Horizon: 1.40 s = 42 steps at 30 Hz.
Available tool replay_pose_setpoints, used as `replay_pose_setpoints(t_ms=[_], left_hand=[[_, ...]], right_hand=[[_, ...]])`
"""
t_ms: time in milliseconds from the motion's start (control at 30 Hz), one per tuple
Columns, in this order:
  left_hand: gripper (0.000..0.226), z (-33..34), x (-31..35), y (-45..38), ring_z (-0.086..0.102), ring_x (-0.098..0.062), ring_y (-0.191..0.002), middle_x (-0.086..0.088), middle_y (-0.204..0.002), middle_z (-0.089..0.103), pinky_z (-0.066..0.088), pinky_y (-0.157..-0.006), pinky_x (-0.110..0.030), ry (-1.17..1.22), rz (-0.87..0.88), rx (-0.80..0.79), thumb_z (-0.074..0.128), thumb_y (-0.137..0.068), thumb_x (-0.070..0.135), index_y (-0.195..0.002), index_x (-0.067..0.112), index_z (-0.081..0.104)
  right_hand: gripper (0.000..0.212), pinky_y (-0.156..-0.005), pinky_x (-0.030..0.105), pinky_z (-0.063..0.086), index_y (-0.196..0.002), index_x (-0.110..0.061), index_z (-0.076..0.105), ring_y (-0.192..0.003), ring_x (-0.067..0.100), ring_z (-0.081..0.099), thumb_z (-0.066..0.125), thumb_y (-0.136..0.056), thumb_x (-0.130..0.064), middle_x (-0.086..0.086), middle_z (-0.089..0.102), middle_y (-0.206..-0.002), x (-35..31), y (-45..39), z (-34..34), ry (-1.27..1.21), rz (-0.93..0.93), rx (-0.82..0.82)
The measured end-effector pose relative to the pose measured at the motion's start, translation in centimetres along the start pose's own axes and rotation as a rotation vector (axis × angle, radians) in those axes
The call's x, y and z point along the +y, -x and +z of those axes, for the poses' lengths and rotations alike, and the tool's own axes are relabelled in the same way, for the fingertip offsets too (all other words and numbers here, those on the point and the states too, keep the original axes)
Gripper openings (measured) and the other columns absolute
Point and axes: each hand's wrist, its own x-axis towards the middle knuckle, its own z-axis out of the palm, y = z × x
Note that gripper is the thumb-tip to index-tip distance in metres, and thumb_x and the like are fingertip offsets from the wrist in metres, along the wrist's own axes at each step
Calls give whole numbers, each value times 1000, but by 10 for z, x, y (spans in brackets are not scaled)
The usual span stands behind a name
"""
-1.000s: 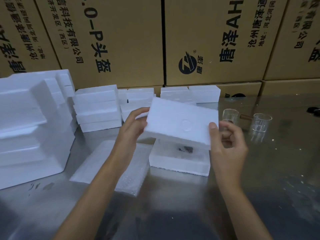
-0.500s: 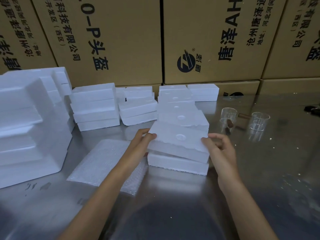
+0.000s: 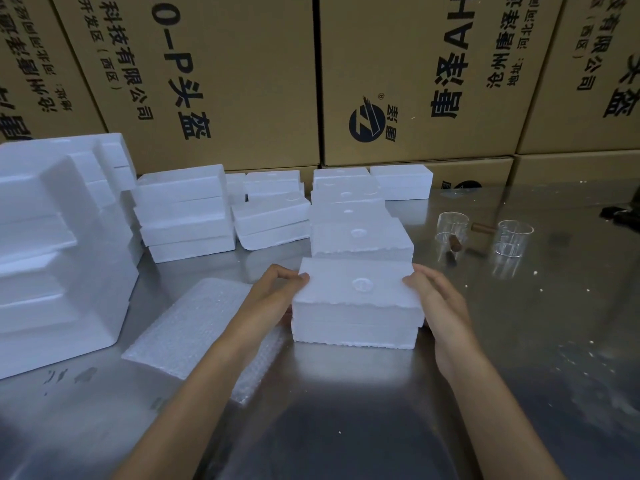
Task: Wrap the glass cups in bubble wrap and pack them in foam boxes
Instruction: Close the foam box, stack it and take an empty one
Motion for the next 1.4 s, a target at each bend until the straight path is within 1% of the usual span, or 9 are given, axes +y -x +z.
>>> replay_pose_setpoints(t_ms=[100, 267, 433, 700, 800, 1000, 1133, 1233, 1400], left_hand=[[24, 0, 1, 1, 69, -14, -77, 2, -94, 75, 53, -79, -30, 27, 5, -5, 67, -91, 38, -107, 23, 59], [16, 2, 0, -1, 72, -12, -87, 6, -102, 74, 57, -83, -30, -71, 76, 39, 59, -96, 40, -111, 44, 58], [22, -3, 1, -1, 73, -14, -90, 5, -105, 75, 58, -87, -34, -45, 95, 9, 62, -96, 38, -117, 44, 61], [28, -5, -1, -1, 72, -11, -95, 11, -108, 74, 54, -95, -35, -12, 85, -6, 65, -92, 43, -120, 47, 62], [28, -4, -2, -1, 70, -14, -102, 11, -112, 73, 51, -99, -35, -4, 74, -23, 64, -93, 43, -120, 48, 61], [26, -1, -4, -2, 67, -12, -106, 12, -116, 71, 51, -97, -33, -12, 70, -13, 62, -94, 44, -119, 49, 60], [25, -1, -4, -3, 69, -8, -101, 13, -112, 72, 52, -85, -25, -10, 73, 3, 62, -94, 43, -118, 49, 60], [25, 1, -3, -2, 70, -3, -94, 13, -109, 72, 51, -77, -19, -9, 75, 19, 61, -95, 42, -119, 48, 60], [31, 3, -3, 0, 64, -8, -107, 7, -120, 65, 49, -84, -24, -45, 66, 1, 65, -89, 49, -118, 53, 56]], right_hand=[[21, -68, 24, 50, -107, -32, 73, -82, 9, 69, 68, -88, -24, -2, 75, -106, 1, 0, -2, 3, 4, -11], [26, -80, 26, 53, -115, -31, 72, -96, 7, 72, 69, -90, -25, -9, 76, -108, 3, 2, -2, -16, 1, -60], [31, -88, 30, 55, -120, -30, 71, -101, 8, 71, 70, -90, -25, -11, 76, -110, 3, 3, -1, -38, 9, -81], [30, -77, 24, 54, -119, -31, 71, -96, 6, 72, 70, -90, -24, -12, 76, -107, 3, 6, 2, -60, 0, -33], [30, -80, 25, 54, -119, -30, 71, -98, 8, 72, 70, -90, -24, -10, 75, -109, 3, 5, 2, -62, -1, -26], [29, -87, 30, 55, -117, -30, 72, -103, 10, 71, 70, -89, -25, -10, 75, -111, 5, 3, 1, -52, 2, -30], [30, -94, 33, 54, -118, -30, 72, -105, 12, 70, 71, -89, -25, -8, 75, -113, 6, 1, 1, -54, 5, -27], [30, -90, 31, 54, -118, -29, 72, -104, 11, 70, 70, -89, -24, -8, 75, -112, 7, 1, 1, -61, 3, -25], [30, -95, 34, 54, -118, -28, 72, -106, 12, 70, 70, -89, -24, -8, 75, -112, 8, 0, 0, -58, 1, -27]])
